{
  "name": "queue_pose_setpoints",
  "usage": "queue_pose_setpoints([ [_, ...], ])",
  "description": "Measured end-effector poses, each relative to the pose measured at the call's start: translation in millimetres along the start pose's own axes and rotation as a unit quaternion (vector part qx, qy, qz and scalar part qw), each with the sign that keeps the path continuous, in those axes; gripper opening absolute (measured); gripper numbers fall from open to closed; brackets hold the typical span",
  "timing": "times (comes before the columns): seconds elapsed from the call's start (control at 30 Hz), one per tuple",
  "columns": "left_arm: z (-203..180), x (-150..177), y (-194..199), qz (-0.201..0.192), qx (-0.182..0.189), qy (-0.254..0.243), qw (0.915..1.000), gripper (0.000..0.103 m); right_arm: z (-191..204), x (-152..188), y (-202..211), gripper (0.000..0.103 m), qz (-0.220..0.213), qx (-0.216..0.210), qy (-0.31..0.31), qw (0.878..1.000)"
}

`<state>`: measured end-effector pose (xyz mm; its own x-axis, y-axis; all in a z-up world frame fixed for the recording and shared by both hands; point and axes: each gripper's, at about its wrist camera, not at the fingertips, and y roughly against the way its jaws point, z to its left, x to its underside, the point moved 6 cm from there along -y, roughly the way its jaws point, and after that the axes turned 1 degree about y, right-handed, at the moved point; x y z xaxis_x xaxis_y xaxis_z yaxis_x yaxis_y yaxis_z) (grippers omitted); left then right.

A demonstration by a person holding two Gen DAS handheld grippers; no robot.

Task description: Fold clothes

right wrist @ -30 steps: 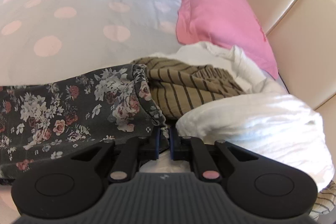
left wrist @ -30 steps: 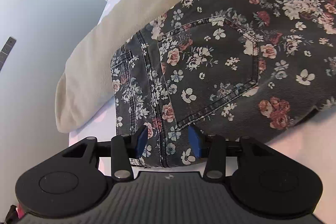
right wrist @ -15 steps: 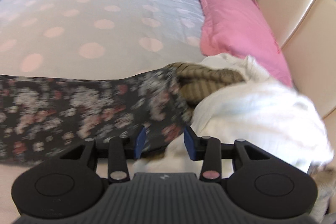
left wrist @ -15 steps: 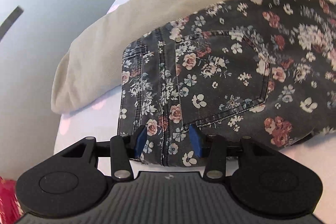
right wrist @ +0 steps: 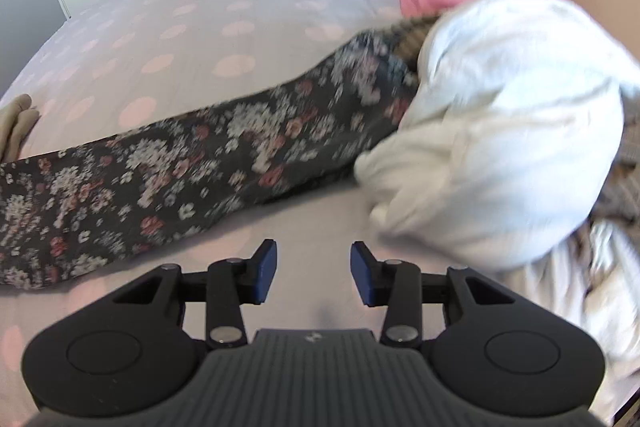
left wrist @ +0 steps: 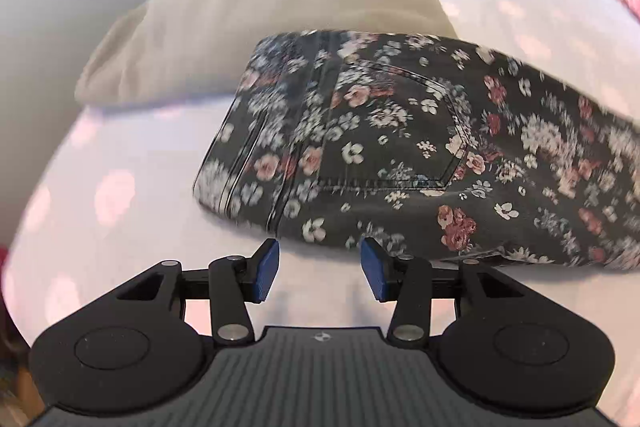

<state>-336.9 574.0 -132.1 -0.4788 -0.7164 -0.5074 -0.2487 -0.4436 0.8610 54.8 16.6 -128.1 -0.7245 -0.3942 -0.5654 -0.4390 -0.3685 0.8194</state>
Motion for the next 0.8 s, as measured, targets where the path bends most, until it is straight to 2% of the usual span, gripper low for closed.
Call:
queue_pose_setpoints([
  [0.07, 13, 3, 0, -0.001, 0.023, 0.052, 0.9984, 0.043, 7, 7, -3, 0.045, 0.007, -0.003, 0.003, 1.000],
  [0.13, 27, 6, -1, -0.006, 0.049, 0.120, 0.9915, 0.044, 13, 13, -5, 0.048, 0.008, 0.001, 0.011, 1.000],
  [0.2, 41, 8, -5, -0.009, 0.073, 0.192, 0.9787, 0.044, 17, 15, -9, 0.049, 0.011, 0.003, 0.012, 1.000],
  [0.27, 52, 11, -12, -0.009, 0.090, 0.258, 0.9620, 0.044, 19, 15, -13, 0.050, 0.017, -0.003, 0.007, 1.000],
  [0.33, 58, 11, -22, -0.007, 0.093, 0.300, 0.9494, 0.044, 21, 14, -17, 0.050, 0.017, -0.001, 0.008, 1.000],
  [0.43, 62, 8, -36, -0.005, 0.087, 0.331, 0.9395, 0.044, 21, 12, -23, 0.052, 0.019, 0.003, 0.004, 1.000],
  [0.57, 55, 5, -59, 0.014, 0.098, 0.364, 0.9263, 0.044, 14, 10, -38, 0.052, 0.031, -0.002, -0.030, 0.999],
  [0.7, 45, 6, -78, 0.027, 0.093, 0.377, 0.9210, 0.044, -3, 3, -58, 0.052, 0.041, -0.031, -0.110, 0.993],
  [0.8, 39, 1, -84, 0.025, 0.082, 0.374, 0.9236, 0.044, -18, -8, -74, 0.052, 0.033, -0.043, -0.182, 0.982],
])
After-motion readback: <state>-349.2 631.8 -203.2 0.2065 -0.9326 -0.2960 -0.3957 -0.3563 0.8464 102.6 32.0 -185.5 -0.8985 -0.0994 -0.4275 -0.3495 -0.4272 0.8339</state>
